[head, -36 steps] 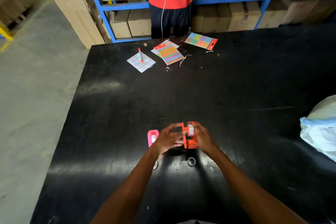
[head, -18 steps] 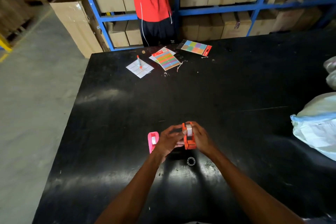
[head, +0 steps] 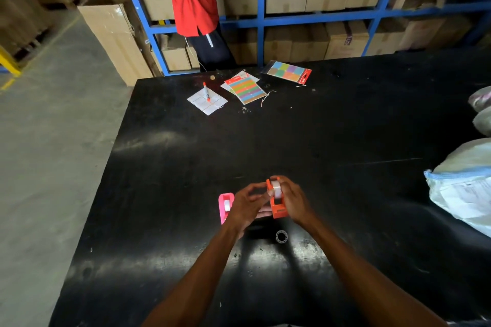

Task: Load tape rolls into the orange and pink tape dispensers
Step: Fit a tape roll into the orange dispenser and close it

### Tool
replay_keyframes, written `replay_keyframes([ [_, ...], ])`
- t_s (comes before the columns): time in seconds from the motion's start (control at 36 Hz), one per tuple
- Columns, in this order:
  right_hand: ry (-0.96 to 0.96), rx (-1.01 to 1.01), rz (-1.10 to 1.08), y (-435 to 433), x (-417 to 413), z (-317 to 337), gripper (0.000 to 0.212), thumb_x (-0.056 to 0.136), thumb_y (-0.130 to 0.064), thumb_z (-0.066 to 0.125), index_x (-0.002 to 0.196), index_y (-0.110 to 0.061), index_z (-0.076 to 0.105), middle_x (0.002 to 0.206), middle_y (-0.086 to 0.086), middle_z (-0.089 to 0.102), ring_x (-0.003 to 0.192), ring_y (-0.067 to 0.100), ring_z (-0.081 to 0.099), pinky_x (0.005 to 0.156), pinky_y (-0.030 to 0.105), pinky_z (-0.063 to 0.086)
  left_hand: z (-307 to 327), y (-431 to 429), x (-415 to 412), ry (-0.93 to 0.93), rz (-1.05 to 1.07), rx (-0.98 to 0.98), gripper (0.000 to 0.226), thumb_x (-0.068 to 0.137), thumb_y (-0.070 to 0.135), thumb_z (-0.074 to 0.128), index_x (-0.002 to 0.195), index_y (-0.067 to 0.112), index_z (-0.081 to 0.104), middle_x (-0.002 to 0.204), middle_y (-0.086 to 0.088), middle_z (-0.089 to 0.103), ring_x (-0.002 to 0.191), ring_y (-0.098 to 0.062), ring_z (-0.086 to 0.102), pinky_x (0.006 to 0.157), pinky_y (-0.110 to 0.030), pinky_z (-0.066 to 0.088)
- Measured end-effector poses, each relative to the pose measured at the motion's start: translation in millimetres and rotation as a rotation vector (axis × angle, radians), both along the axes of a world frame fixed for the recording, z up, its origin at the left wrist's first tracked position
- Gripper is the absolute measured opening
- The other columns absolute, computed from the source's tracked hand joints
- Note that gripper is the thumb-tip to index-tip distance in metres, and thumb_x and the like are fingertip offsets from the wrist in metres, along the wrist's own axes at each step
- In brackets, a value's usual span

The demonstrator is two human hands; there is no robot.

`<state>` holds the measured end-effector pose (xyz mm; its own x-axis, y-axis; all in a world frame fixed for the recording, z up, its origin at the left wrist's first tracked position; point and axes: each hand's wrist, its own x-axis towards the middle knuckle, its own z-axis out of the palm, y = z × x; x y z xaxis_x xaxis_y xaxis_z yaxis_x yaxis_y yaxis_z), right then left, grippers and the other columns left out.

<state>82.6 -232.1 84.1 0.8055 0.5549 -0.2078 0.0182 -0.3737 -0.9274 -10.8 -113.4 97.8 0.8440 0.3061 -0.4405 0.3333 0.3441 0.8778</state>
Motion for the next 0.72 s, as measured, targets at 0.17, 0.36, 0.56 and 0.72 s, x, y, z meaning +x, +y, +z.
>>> replay_keyframes([
  [0.17,-0.001,-0.018,-0.016,5.7,2.8,2.4,0.047,0.090,-0.036,0.030,0.118,-0.019,0.064,0.111,0.004,0.069,0.101,0.017,0.065,0.091,0.029,0.049,1.8,-1.0,1.6,-0.026,0.044,-0.002,0.034,0.090,0.024,0.070,0.122,0.014,0.061,0.104,-0.012,0.077,0.092,-0.028,0.076,0.073,-0.031,0.062],
  [0.36,0.001,-0.076,-0.034,18.9,4.8,5.0,0.048,0.094,-0.030,0.031,0.123,-0.010,0.064,0.126,0.013,0.066,0.117,0.025,0.062,0.104,0.034,0.045,0.7,-18.5,5.0,0.028,0.166,-0.053,0.039,0.096,0.049,0.050,0.120,0.021,0.062,0.110,-0.004,0.075,0.104,-0.021,0.072,0.092,-0.041,0.058],
  [0.56,-0.370,-0.438,0.046,20.5,-0.9,9.9,0.050,0.095,-0.045,0.026,0.133,-0.034,0.057,0.125,0.000,0.050,0.121,0.023,0.046,0.101,0.045,0.030,-5.0,-26.6,5.8,0.112,0.235,-0.361,0.063,0.098,0.060,0.029,0.127,0.015,0.063,0.123,-0.015,0.070,0.114,-0.028,0.067,0.094,-0.045,0.054],
  [0.72,-0.541,-0.380,0.103,12.8,9.4,25.1,0.034,0.096,-0.036,0.048,0.128,-0.040,0.059,0.119,-0.005,0.045,0.115,0.014,0.044,0.093,0.037,0.028,-9.0,-13.4,6.3,0.046,0.279,-0.409,0.047,0.103,0.042,0.038,0.117,0.005,0.065,0.107,-0.017,0.075,0.101,-0.028,0.071,0.080,-0.041,0.061],
])
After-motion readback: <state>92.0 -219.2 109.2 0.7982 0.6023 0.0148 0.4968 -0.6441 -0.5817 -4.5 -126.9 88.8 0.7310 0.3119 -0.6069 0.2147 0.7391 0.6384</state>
